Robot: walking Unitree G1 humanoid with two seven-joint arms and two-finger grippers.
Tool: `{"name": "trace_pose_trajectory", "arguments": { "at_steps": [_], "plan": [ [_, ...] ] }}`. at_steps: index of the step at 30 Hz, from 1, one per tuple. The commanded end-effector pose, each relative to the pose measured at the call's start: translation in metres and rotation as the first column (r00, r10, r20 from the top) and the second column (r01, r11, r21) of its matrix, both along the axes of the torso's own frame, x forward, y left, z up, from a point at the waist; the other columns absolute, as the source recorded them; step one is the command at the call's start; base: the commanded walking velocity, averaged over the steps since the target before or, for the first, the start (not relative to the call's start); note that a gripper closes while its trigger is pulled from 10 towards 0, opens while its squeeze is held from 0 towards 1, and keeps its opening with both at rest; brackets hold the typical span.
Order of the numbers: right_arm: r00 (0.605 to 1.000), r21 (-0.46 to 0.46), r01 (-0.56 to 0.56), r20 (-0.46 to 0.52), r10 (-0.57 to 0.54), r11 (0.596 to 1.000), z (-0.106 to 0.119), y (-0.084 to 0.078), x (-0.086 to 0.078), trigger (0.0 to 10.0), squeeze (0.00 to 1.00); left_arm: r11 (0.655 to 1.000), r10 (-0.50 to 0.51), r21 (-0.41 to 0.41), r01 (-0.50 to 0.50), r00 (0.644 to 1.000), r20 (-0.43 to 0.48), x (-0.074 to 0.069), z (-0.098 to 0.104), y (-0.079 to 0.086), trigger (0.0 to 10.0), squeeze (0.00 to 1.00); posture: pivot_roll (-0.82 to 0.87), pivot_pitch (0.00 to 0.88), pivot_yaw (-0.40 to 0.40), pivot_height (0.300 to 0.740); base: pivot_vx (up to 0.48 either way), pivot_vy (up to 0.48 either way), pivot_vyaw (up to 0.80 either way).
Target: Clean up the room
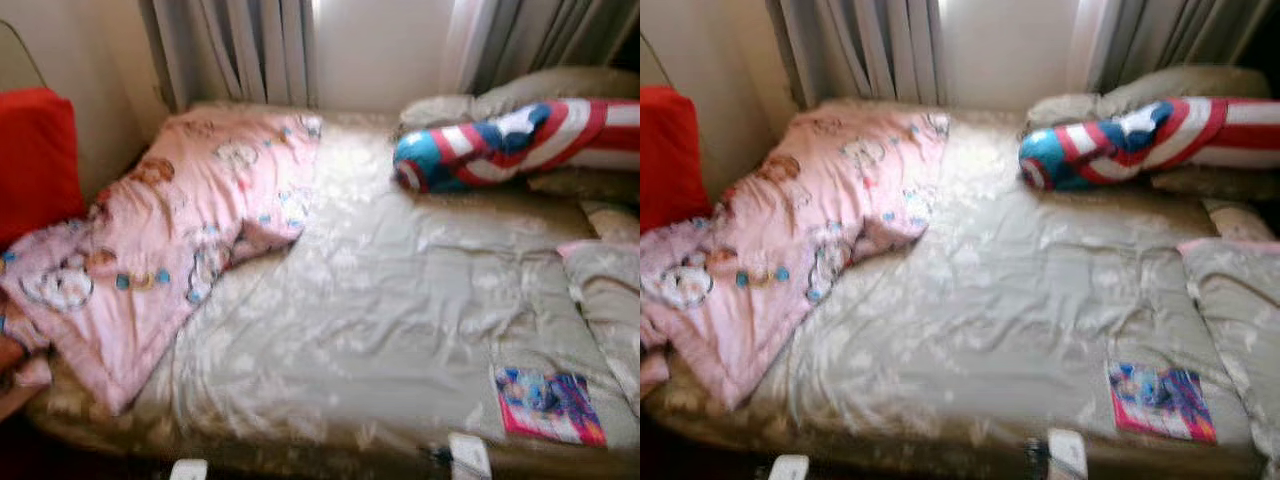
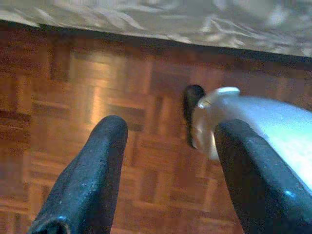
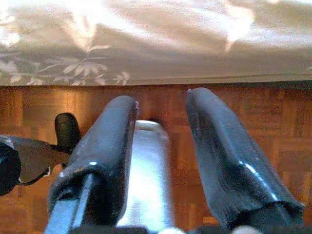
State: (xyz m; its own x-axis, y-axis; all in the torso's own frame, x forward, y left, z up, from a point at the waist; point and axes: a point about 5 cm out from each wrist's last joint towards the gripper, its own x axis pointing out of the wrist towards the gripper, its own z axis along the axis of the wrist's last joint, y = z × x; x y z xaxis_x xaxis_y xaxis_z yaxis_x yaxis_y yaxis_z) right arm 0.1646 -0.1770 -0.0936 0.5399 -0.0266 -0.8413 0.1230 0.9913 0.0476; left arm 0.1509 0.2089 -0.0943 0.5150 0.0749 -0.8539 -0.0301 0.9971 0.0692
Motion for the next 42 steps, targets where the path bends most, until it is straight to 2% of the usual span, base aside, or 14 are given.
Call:
{"name": "trace_pose_trajectory", "arguments": {
  "at_steps": [1, 9, 30, 42],
  "plan": [
    [1.0, -0.023, 0.012, -0.012, -0.012, 1.0, -0.001, -0.008, -0.006, 10.0, 0.0, 1.0, -0.014, -0.009, 0.014, 1.0, -0.016, -0.003, -0.002, -0.005, 10.0, 0.0, -0.01, 0.07, -0.015, 0.74, 0.0, 0.45, 0.0],
    [1.0, -0.018, 0.009, -0.011, -0.009, 1.0, -0.001, -0.003, -0.004, 10.0, 0.0, 1.0, -0.012, -0.008, 0.012, 1.0, -0.015, -0.003, -0.002, -0.004, 10.0, 0.0, -0.01, 0.07, -0.015, 0.74, 0.0, 0.443, 0.0],
    [1.0, -0.025, 0.014, -0.007, -0.014, 1.0, 0.0, -0.015, -0.005, 10.0, 0.0, 1.0, -0.008, -0.012, 0.008, 1.0, -0.016, -0.003, -0.002, -0.005, 10.0, 0.0, -0.01, 0.065, -0.017, 0.74, 0.0, 0.404, 0.0],
    [1.0, -0.024, 0.006, -0.008, -0.007, 1.0, -0.001, -0.013, -0.006, 10.0, 0.0, 1.0, -0.009, -0.014, 0.009, 1.0, -0.012, -0.004, -0.002, -0.005, 10.0, 0.0, -0.01, 0.046, -0.013, 0.74, 0.0, 0.353, 0.0]
  ]
}}
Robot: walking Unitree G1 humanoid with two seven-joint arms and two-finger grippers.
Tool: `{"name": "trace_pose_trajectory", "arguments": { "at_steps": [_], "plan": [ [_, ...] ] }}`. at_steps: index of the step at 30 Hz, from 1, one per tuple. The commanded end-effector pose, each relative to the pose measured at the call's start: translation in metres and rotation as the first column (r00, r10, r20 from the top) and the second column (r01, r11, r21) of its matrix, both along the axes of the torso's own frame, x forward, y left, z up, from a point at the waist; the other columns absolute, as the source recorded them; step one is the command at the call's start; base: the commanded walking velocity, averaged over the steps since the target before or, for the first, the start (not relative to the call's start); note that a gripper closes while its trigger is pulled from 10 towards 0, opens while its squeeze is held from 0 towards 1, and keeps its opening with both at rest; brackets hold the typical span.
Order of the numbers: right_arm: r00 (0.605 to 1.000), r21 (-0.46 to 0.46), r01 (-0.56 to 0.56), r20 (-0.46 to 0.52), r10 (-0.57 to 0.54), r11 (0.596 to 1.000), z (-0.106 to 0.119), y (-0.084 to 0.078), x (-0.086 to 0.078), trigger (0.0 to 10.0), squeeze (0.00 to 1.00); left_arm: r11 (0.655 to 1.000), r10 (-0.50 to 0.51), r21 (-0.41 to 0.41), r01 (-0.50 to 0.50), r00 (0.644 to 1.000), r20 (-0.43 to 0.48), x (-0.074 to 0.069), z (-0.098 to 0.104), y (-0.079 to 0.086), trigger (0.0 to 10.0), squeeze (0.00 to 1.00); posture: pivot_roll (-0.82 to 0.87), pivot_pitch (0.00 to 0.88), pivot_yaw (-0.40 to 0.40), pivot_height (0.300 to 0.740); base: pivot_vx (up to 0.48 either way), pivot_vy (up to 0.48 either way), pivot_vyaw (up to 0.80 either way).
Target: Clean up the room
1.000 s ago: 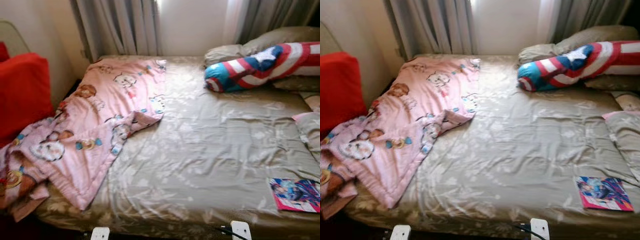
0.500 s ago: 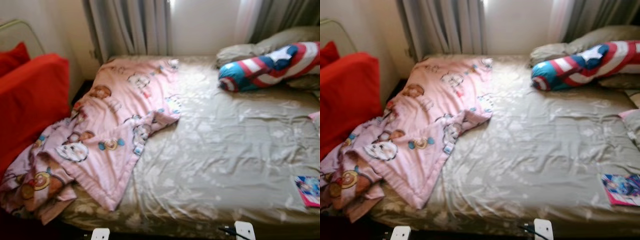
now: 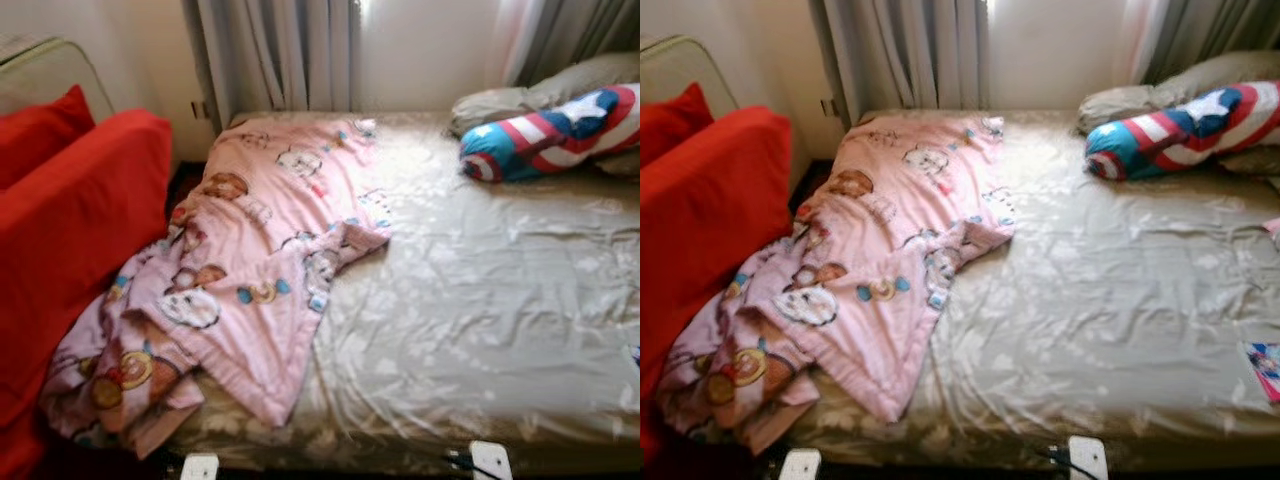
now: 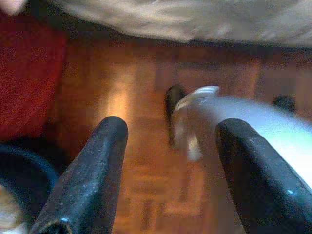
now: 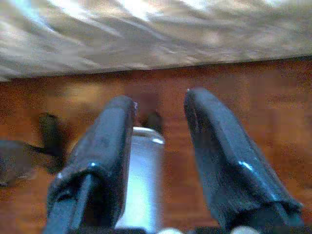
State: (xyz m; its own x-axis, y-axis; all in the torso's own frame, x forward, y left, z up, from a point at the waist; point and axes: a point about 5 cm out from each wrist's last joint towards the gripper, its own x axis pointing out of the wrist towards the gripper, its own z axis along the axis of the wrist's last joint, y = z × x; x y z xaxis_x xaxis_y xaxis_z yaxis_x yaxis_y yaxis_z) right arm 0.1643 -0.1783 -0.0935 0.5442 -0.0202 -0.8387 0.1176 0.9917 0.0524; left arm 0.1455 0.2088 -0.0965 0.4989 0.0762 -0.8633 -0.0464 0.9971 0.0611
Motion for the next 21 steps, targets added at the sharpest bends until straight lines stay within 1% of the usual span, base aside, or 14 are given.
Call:
{"name": "trace_pose_trajectory", "arguments": {
  "at_steps": [1, 15, 21],
  "plan": [
    [1.0, -0.029, 0.011, -0.012, -0.011, 1.0, -0.0009, -0.0118, -0.0054, 10.0, 0.0, 1.0, -0.025, -0.005, 0.025, 1.0, 0.008, 0.0017, -0.0001, -0.0054, 10.0, 0.0, -0.01, 0.045, -0.013, 0.74, 0.0, 0.0, 0.0],
    [1.0, -0.036, -0.016, -0.004, 0.016, 0.999, 0.0002, -0.0123, -0.0034, 10.0, 0.0, 1.0, -0.01, -0.018, 0.01, 1.0, 0.02, 0.0024, 0.0002, -0.0065, 10.0, 0.0, 0.0, 0.051, -0.018, 0.74, 0.0, 0.0, 0.0],
    [1.0, -0.034, -0.019, 0.003, 0.02, 0.999, 0.0007, -0.0101, -0.0018, 10.0, 0.0, 1.0, -0.004, -0.02, 0.005, 1.0, 0.021, 0.0025, 0.0003, -0.006, 10.0, 0.0, 0.0, 0.063, -0.018, 0.74, 0.0, 0.0, 0.8]
  ]
}}
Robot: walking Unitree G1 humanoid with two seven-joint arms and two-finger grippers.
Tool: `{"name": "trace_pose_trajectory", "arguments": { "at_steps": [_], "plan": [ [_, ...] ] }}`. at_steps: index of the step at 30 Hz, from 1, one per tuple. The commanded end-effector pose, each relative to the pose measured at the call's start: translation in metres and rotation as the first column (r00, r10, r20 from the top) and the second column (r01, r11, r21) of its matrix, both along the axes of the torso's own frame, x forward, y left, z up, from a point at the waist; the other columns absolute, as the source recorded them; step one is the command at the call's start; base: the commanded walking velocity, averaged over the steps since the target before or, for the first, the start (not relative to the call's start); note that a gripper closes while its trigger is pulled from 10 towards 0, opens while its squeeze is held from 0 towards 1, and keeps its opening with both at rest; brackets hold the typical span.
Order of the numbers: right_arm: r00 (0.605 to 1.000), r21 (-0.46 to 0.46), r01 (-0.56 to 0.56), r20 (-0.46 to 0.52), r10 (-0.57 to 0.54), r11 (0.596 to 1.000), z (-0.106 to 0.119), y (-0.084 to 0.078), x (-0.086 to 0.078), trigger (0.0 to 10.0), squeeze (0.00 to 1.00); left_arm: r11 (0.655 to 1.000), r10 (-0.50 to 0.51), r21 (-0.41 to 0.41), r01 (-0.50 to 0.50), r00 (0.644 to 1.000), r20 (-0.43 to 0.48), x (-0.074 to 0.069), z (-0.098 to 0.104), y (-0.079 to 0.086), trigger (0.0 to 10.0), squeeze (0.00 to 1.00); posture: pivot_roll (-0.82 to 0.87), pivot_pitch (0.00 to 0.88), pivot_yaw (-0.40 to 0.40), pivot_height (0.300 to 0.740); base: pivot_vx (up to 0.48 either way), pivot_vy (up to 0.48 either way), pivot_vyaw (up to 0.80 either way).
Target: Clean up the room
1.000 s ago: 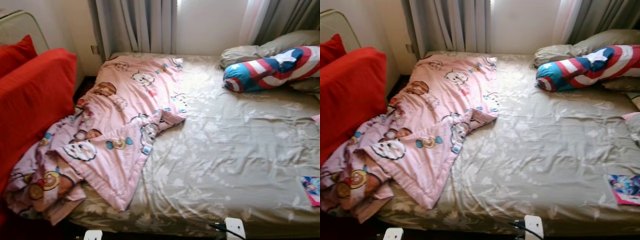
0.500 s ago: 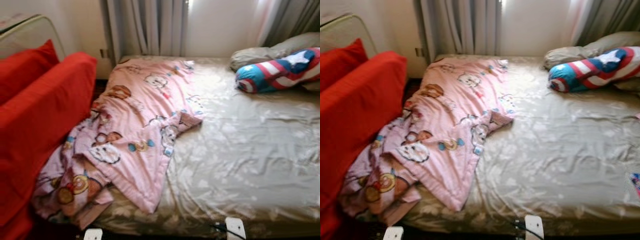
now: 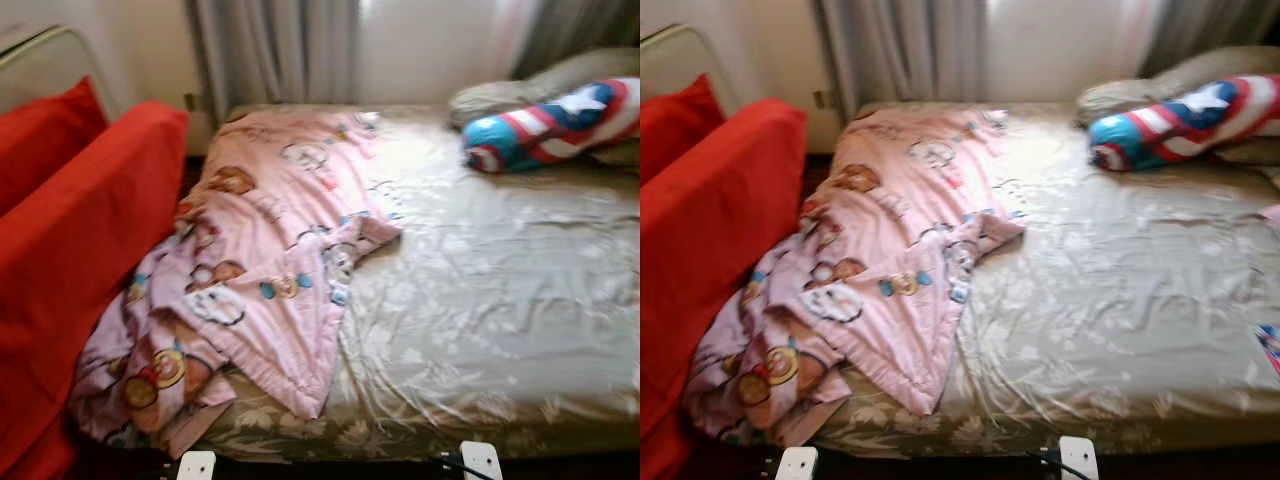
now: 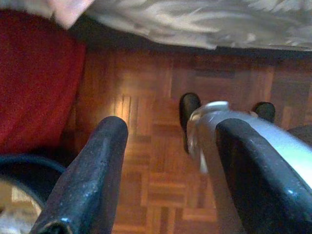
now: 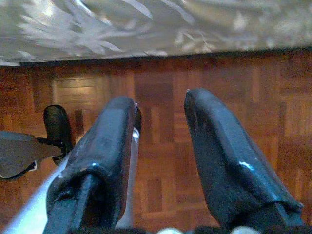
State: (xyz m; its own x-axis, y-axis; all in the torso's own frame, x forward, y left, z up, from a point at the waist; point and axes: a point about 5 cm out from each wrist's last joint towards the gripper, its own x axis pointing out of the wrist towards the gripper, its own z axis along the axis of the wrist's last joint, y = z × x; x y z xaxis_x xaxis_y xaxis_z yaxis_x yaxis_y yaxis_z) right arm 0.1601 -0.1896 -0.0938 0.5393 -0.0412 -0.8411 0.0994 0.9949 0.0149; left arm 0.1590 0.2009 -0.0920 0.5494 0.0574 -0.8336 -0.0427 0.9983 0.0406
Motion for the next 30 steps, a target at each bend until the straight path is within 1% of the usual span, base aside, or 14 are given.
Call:
{"name": "trace_pose_trajectory", "arguments": {
  "at_steps": [1, 20, 22, 30],
  "plan": [
    [1.0, 0.004, -0.001, 0.01, 0.001, 1.0, 0.0009, 0.0012, 0.0023, 10.0, 0.0, 1.0, 0.002, -0.003, -0.002, 0.999, -0.038, -0.0109, -0.0042, 0.002, 10.0, 0.0, 0.0, 0.063, -0.018, 0.74, 0.0, 0.0, 0.8],
    [1.0, 0.016, 0.001, 0.011, -0.001, 1.0, 0.0009, 0.0043, 0.0032, 10.0, 0.0, 1.0, 0.004, 0.002, -0.003, 0.999, -0.037, -0.0109, -0.004, 0.0036, 10.0, 0.0, 0.0, 0.072, -0.012, 0.74, 0.0, 0.0, 0.8],
    [1.0, 0.026, 0.018, 0.015, -0.018, 1.0, 0.001, 0.0043, 0.0034, 10.0, 0.0, 1.0, 0.004, 0.002, -0.004, 0.999, -0.037, -0.011, -0.004, 0.0036, 10.0, 0.0, 0.0, 0.072, -0.012, 0.74, 0.0, 0.0, 0.0],
    [1.0, 0.03, 0.024, 0.017, -0.024, 0.999, 0.0011, 0.0038, 0.0035, 10.0, 0.0, 1.0, 0.017, -0.005, -0.017, 0.999, -0.036, -0.0114, -0.0042, 0.003, 10.0, 0.0, 0.0, 0.074, -0.015, 0.74, 0.0, 0.0, 0.0]
  ]
}}
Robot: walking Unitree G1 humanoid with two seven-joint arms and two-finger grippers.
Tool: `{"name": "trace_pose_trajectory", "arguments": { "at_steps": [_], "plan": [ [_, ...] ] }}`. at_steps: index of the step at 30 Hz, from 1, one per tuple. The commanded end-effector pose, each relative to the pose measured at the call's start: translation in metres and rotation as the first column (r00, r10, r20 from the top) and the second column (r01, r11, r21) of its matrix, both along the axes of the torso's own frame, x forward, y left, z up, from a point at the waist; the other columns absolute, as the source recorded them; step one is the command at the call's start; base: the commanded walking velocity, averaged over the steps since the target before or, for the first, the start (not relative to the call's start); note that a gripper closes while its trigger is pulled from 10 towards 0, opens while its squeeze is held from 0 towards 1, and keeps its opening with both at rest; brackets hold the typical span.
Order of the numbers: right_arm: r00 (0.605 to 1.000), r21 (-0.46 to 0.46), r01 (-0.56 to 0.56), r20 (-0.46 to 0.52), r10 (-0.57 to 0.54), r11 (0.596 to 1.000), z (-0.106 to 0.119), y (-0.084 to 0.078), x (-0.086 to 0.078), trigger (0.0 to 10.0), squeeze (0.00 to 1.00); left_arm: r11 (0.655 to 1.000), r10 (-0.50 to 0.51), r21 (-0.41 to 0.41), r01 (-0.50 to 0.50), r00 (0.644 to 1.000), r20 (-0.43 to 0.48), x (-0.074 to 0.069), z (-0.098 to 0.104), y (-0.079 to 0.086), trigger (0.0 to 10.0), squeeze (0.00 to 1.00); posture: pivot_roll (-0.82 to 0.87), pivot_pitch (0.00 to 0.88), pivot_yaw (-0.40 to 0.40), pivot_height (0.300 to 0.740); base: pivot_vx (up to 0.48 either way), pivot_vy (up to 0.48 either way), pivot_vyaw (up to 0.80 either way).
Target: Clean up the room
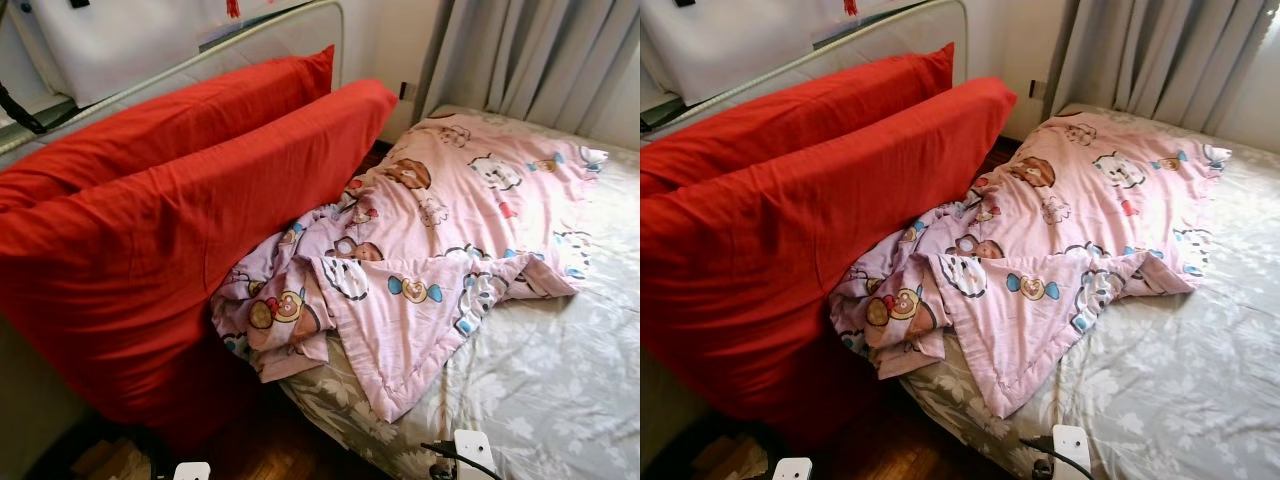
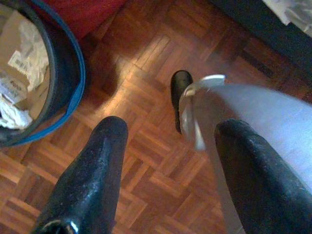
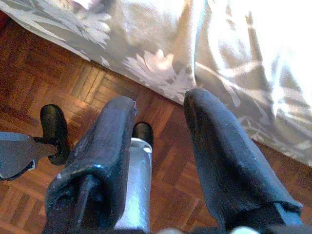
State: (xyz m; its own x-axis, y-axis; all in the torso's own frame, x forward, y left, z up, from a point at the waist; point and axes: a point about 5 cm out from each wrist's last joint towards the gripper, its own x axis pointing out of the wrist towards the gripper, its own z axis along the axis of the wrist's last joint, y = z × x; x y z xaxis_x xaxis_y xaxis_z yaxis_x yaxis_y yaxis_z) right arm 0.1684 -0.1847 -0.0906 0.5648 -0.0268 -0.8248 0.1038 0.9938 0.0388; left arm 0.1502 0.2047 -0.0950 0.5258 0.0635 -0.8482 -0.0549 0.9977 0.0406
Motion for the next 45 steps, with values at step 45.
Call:
{"name": "trace_pose_trajectory", "arguments": {
  "at_steps": [45],
  "plan": [
    [1.0, 0.011, 0.012, -0.013, -0.012, 1.0, -0.0016, -0.0015, -0.0039, 10.0, 0.0, 1.0, 0.011, 0.008, -0.011, 1.0, 0.013, -0.0007, 0.0, -0.0003, 10.0, 0.0, 0.0, 0.073, -0.018, 0.74, 0.0, 0.139, 0.0]
  ]
}}
